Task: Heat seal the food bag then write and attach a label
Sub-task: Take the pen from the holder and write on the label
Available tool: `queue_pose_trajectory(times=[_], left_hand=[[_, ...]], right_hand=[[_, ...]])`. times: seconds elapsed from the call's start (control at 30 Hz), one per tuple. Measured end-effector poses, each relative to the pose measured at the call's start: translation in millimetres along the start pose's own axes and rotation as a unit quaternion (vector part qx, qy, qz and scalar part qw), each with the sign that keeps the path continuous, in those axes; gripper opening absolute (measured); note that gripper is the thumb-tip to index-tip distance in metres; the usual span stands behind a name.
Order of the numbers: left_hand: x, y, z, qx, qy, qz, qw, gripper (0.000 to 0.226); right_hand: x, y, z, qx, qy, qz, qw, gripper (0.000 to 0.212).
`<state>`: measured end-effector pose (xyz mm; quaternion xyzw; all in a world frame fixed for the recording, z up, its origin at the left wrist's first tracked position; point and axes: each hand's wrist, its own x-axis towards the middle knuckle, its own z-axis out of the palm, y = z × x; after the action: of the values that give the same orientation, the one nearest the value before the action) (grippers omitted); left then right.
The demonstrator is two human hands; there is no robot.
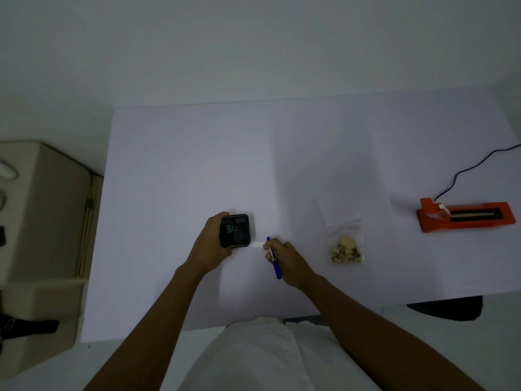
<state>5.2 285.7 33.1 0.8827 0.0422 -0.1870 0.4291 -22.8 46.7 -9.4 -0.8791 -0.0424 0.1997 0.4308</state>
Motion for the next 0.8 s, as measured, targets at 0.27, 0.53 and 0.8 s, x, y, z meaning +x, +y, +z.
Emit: queue_pose_trajectory(times=[0.27, 0.53, 0.8], left_hand=[[-2.2, 12.9, -2.8, 0.077, -0.035, -0.007, 0.996, 0.118], [-16.4, 60.3, 31.7, 0.089, 0.158, 0.142, 0.973, 0.049], [-14.6, 53.0, 111.8, 0.085, 0.021, 0.073, 0.993, 0.034]], right_hand=[[-18.3, 37.6, -8.6, 0.104, -0.029, 0.093, 0.99, 0.025], [-26.8, 31.2, -24.7, 0.154, 0.08, 0.018, 0.985, 0.016], [-25.7, 20.1, -43.2, 0.298, 0.086, 0.159, 0.937, 0.033]])
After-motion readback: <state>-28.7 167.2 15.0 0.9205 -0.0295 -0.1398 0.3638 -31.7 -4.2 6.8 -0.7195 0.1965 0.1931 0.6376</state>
